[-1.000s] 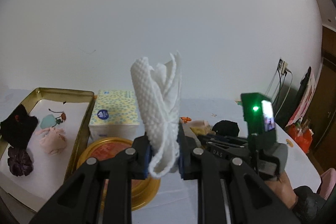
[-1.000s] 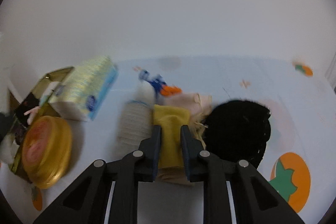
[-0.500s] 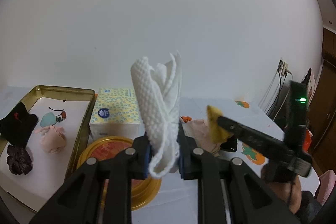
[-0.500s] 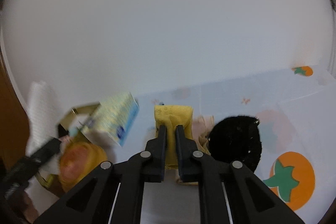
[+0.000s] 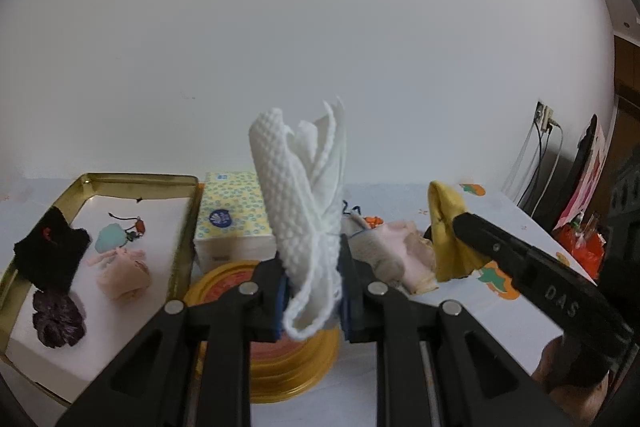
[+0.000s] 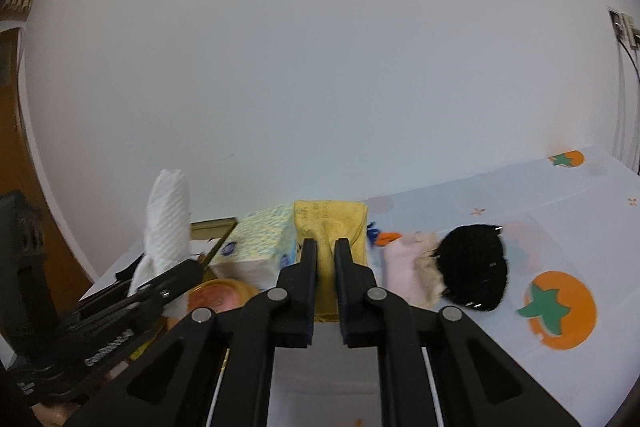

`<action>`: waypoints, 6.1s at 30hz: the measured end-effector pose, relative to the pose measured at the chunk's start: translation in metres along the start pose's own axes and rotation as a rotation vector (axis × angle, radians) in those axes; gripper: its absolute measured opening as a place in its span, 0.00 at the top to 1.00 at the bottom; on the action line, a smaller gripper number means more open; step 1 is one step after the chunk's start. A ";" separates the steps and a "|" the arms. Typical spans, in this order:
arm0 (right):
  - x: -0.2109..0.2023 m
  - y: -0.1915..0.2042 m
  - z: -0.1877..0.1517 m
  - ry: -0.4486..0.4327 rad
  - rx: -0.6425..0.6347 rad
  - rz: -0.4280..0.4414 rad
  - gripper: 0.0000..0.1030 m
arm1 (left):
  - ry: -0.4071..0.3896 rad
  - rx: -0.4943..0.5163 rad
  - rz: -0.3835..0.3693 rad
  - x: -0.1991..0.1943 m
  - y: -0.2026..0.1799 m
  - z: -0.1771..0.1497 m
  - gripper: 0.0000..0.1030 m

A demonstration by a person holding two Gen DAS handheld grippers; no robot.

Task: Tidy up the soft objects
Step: 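Carry towel and yellow cloth into the gold tin and open both tools, then withdraw both tools from the tin back toward the remaining items, then grasp the black fuzzy scrunchie with the right tool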

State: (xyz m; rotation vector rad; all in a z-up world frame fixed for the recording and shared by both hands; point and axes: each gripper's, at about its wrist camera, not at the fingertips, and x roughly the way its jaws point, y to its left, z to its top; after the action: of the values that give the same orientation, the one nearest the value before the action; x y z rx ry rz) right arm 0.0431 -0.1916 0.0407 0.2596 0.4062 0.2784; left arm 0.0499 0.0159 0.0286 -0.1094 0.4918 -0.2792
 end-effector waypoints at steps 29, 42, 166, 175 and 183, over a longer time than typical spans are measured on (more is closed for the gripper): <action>0.074 0.130 0.004 0.034 -0.083 0.179 0.90 | -0.012 -0.085 0.196 -0.015 0.120 0.017 0.83; 0.146 0.157 0.025 0.095 -0.093 0.198 0.90 | 0.089 -0.105 0.278 0.016 0.167 0.047 0.83; -0.020 -0.052 -0.003 -0.104 -0.127 -0.355 0.24 | -0.165 0.093 0.331 -0.021 -0.001 -0.037 0.00; -0.014 -0.099 0.004 -0.031 0.002 -0.356 0.24 | -0.142 0.165 0.265 -0.007 -0.044 -0.037 0.00; 0.039 -0.125 0.010 0.154 0.101 -0.233 0.24 | -0.107 0.242 0.258 0.009 -0.075 -0.037 0.00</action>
State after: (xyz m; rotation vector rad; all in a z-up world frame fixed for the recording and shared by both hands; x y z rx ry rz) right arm 0.1078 -0.2976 -0.0019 0.2879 0.5991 0.0486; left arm 0.0222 -0.0598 0.0044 0.1736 0.3579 -0.0777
